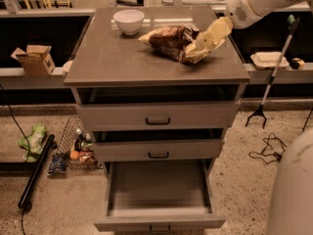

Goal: Place brown chip bag into bottom drawer

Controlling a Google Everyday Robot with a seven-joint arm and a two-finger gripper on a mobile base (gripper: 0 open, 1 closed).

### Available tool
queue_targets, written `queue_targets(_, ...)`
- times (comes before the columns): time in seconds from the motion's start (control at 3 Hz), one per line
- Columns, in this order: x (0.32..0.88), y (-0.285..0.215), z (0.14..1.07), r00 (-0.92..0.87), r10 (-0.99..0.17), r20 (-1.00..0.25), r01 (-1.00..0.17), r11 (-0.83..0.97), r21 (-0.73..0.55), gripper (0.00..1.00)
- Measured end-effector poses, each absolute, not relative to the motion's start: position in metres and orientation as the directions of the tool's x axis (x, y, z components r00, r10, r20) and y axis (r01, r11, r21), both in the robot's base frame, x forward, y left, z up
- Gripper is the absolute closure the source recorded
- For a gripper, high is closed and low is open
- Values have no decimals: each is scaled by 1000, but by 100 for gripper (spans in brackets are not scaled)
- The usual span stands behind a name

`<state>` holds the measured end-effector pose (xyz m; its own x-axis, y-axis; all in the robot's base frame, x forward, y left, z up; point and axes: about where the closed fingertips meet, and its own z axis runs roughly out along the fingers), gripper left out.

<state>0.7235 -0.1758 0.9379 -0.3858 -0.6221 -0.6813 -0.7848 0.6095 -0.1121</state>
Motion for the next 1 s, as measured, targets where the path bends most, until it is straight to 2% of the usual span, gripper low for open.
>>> queue_targets(0.33,753,-149,929,-447,-525,-725,-745,666,-24,0)
queue_targets(1.0,791,-128,896,-508,-439,-741,-648,761,-7,0)
